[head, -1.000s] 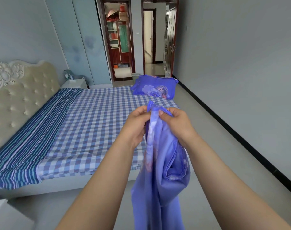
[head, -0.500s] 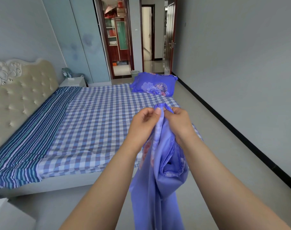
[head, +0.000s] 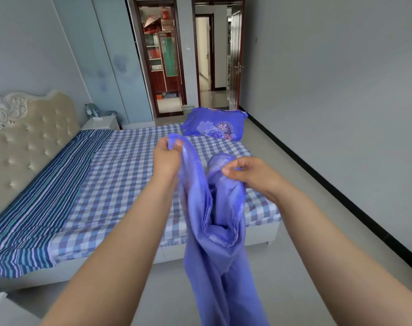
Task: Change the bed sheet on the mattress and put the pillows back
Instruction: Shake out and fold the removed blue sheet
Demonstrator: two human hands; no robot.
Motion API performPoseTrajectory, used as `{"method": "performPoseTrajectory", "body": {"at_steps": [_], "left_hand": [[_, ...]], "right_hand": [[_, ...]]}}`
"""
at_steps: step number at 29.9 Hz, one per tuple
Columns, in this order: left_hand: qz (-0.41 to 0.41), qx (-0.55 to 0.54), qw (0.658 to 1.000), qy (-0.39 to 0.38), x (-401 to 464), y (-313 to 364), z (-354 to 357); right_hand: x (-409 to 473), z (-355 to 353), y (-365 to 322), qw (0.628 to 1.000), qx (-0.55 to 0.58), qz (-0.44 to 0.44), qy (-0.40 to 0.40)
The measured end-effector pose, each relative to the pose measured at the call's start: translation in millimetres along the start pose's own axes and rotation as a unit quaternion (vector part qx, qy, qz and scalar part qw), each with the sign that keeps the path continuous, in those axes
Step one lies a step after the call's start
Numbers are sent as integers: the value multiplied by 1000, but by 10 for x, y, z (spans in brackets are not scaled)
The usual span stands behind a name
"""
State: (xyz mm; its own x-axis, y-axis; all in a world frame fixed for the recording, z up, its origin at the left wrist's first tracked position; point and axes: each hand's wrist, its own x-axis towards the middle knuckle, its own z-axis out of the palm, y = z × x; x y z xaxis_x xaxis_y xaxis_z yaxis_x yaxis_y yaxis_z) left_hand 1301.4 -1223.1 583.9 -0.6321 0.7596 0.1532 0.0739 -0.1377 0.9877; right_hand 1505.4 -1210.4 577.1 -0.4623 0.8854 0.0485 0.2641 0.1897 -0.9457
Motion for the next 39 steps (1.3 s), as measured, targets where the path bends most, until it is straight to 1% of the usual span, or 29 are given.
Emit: {"method": "performPoseTrajectory", "body": {"at_steps": [2, 5, 7, 8, 9, 11, 13, 14, 15, 16, 17, 18, 19, 20, 21, 22, 23, 24, 25, 27, 29, 30, 31, 32, 34, 35, 36, 38, 39], "left_hand": [[24, 16, 999, 36, 260, 87, -146], [60, 17, 995, 74, 589, 212, -321], [81, 12, 992, 99, 752, 272, -407], [91, 13, 990, 111, 811, 296, -441], [100, 17, 988, 119, 860, 304, -469], [111, 28, 985, 133, 916, 292, -512], [107, 31, 982, 152, 943, 240, -551], [100, 32, 982, 160, 949, 205, -570], [92, 32, 981, 166, 963, 163, -589], [85, 32, 981, 169, 971, 131, -605], [79, 29, 982, 171, 984, 104, -613], [77, 28, 982, 171, 993, 97, -612], [78, 32, 981, 173, 1003, 102, -602], [83, 40, 980, 175, 1007, 125, -592], [90, 47, 979, 177, 1024, 156, -585], [99, 55, 977, 179, 1043, 196, -586], [107, 63, 976, 182, 1065, 237, -594], [112, 72, 974, 183, 1093, 269, -605], [115, 80, 973, 184, 1123, 289, -614], [112, 95, 972, 185, 1142, 295, -616], [110, 117, 969, 188, 1151, 262, -622], [107, 129, 968, 186, 1162, 238, -634], [106, 139, 967, 183, 1181, 214, -647], [103, 151, 966, 183, 1195, 201, -679], [100, 162, 961, 200, 1265, 163, -794], [98, 163, 959, 208, 1307, 137, -869], [96, 165, 959, 210, 1327, 109, -942], [91, 183, 958, 202, 1347, 16, -1054], [89, 193, 958, 195, 1339, -33, -1077]], "right_hand": [[48, -230, 138, 984, -174, -10, 19], [109, -456, 459, 907, -421, 19, -22], [105, -579, 729, 858, -506, 74, -55], [87, -638, 845, 846, -518, 106, -66], [79, -701, 943, 847, -510, 136, -69], [63, -815, 1102, 889, -409, 198, -50], [5, -877, 1170, 915, -312, 249, -55], [-30, -887, 1196, 914, -295, 267, -82], [-45, -902, 1238, 900, -328, 266, -106], [-58, -915, 1306, 869, -418, 233, -123], [-88, -907, 1383, 827, -517, 184, -125], [-104, -882, 1448, 794, -585, 127, -105], [-111, -866, 1501, 785, -612, 72, -65], [-124, -851, 1539, 806, -592, 23, -8], [-119, -834, 1570, 845, -532, -29, 54], [-113, -795, 1557, 870, -473, -84, 110], [-90, -743, 1519, 880, -422, -145, 160], [-64, -674, 1424, 870, -398, -215, 195], [-34, -589, 1298, 848, -392, -299, 196], [-15, -361, 1011, 781, -408, -458, 116], [-26, -114, 878, 712, -420, -563, 11], [-40, -35, 893, 688, -429, -584, -43], [-31, -4, 987, 671, -451, -582, -91], [-12, -28, 1097, 664, -483, -555, -133], [63, -254, 1269, 664, -574, -444, -184], [106, -411, 1321, 666, -618, -372, -188], [137, -583, 1349, 685, -643, -292, -179], [155, -904, 1338, 741, -643, -163, -106], [175, -1011, 1332, 756, -642, -107, -77]]}}
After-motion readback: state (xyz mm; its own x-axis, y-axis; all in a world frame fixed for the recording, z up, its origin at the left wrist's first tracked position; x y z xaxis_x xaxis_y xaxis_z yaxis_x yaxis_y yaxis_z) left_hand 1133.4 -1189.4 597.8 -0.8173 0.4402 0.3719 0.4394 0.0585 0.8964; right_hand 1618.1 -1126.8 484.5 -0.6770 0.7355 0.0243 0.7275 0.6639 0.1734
